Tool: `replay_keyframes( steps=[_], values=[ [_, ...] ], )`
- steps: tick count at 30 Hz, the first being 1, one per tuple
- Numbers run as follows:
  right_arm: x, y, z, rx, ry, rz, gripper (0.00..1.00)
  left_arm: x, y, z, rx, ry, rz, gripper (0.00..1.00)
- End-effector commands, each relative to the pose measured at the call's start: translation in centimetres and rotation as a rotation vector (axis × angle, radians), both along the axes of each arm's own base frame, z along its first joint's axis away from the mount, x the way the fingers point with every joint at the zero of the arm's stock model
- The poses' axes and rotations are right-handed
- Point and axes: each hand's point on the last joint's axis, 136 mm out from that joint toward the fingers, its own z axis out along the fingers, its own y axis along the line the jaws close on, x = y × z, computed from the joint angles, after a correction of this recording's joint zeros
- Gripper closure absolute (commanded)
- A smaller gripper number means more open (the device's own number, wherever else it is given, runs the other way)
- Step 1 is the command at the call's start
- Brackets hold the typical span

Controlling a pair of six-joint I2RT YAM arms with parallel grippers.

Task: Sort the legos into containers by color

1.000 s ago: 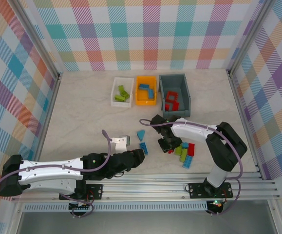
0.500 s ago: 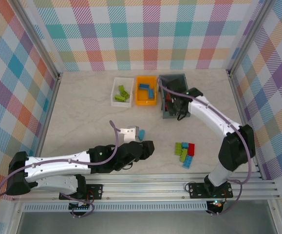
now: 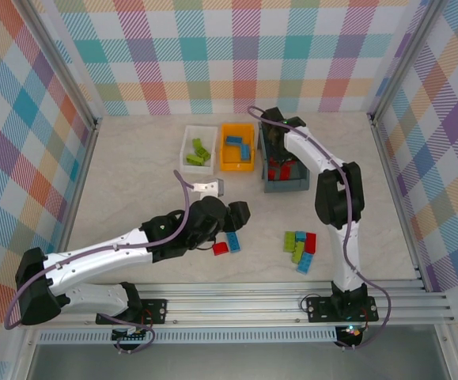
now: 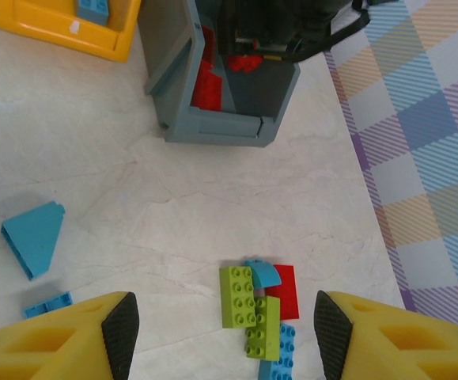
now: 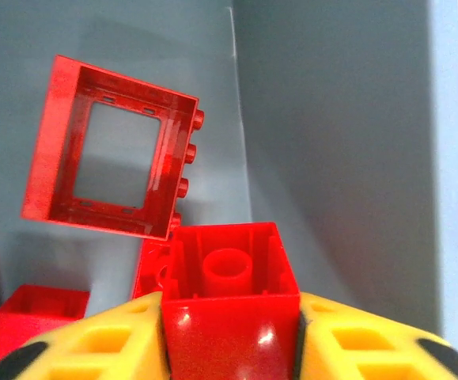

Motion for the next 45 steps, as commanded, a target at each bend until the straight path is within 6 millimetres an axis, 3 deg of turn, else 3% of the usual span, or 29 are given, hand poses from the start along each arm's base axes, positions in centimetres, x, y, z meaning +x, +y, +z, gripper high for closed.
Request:
replay_keyframes(
  steps=[1,5,10,14,17,22,26,29,32,37,45],
  values=[
    [0.3,-0.6,1.9,-0.037,-0.021,0.003,0.49,0.3,0.9,-0.1,0.050,0.024,0.004,0.37],
    [0.2,0.3,4.5,0.018,-0.063,0.016,0.38,0.9,2.8,-2.7,0.097,0.138,0.054,0.35],
    [-1.3,3.1,10.9,0.120,-0.180,0.086,0.38,2.2,4.4,-6.3,0.182,0.288,0.086,0.30],
    [-4.9,5.5,15.9,0.247,-0.266,0.143,0.39,3.5,4.4,-10.2,0.280,0.415,0.070,0.25],
    [-9.2,8.0,17.5,0.367,-0.291,0.259,0.38,4.6,3.3,-12.5,0.301,0.480,0.053,0.22],
    [-18.0,10.7,16.0,0.609,-0.208,0.433,0.34,6.5,1.7,-15.1,0.362,0.536,0.048,0.20],
    [-23.7,9.5,14.1,0.718,-0.135,0.432,0.33,7.0,1.8,-17.6,0.409,0.597,0.081,0.20],
    [-26.2,8.5,13.3,0.767,-0.113,0.409,0.33,7.5,2.0,-18.6,0.401,0.623,0.128,0.19],
    [-27.5,8.1,12.6,0.787,-0.090,0.402,0.34,8.3,2.1,-19.2,0.385,0.639,0.173,0.18],
    [-27.9,8.1,11.9,0.789,-0.064,0.400,0.34,8.7,2.3,-20.3,0.419,0.676,0.213,0.20],
    [-27.5,8.7,12.0,0.804,-0.062,0.394,0.35,8.9,2.4,-20.7,0.420,0.666,0.226,0.51]
  ],
)
